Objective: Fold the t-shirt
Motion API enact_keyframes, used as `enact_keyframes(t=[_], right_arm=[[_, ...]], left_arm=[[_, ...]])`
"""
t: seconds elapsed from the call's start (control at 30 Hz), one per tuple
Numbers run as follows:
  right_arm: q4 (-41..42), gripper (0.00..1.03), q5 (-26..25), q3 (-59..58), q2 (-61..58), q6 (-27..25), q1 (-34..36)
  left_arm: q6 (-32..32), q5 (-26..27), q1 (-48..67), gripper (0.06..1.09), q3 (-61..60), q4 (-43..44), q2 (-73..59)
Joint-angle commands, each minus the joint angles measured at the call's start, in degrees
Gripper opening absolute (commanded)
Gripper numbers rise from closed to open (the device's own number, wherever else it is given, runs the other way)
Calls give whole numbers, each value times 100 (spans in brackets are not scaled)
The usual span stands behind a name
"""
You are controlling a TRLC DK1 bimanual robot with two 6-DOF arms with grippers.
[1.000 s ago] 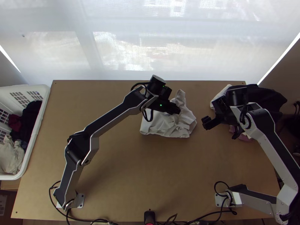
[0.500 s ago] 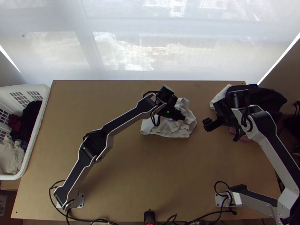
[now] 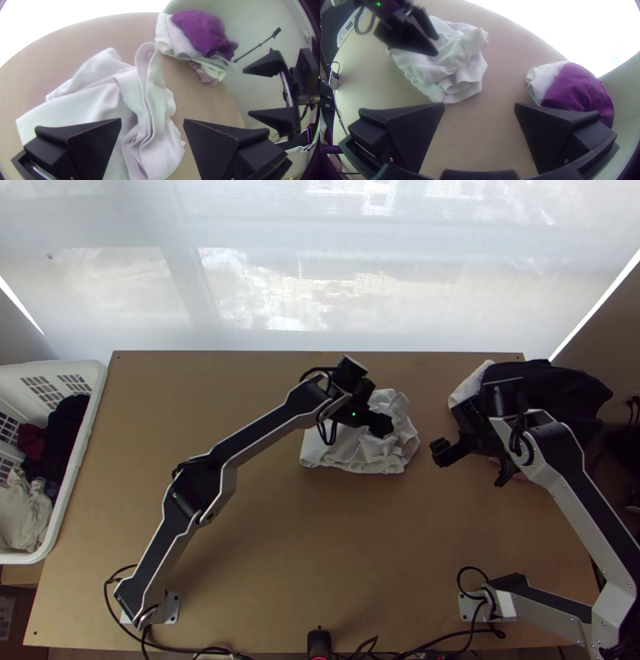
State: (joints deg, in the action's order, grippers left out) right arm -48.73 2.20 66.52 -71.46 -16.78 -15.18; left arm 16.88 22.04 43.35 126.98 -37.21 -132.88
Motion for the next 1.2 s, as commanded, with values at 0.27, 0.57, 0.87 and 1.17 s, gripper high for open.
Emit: enact_keyframes(t=[0.27,0.57,0.87,1.17], right_arm=[[936,98,9,124,-861,-63,-846],[1217,98,9,1548,-2601,-36,-1752],[1964,98,62,845,-3339,-36,-1681],[2052,98,211,-254,-2381,-326,-714]], left_arm=[[-520,55,-1347,104,-1105,-1166,1238],[-625,-104,-1409,104,-1914,-902,1054],[-730,-227,-1338,104,-1905,-902,966],[-792,-279,-1259,104,-1711,-911,720]])
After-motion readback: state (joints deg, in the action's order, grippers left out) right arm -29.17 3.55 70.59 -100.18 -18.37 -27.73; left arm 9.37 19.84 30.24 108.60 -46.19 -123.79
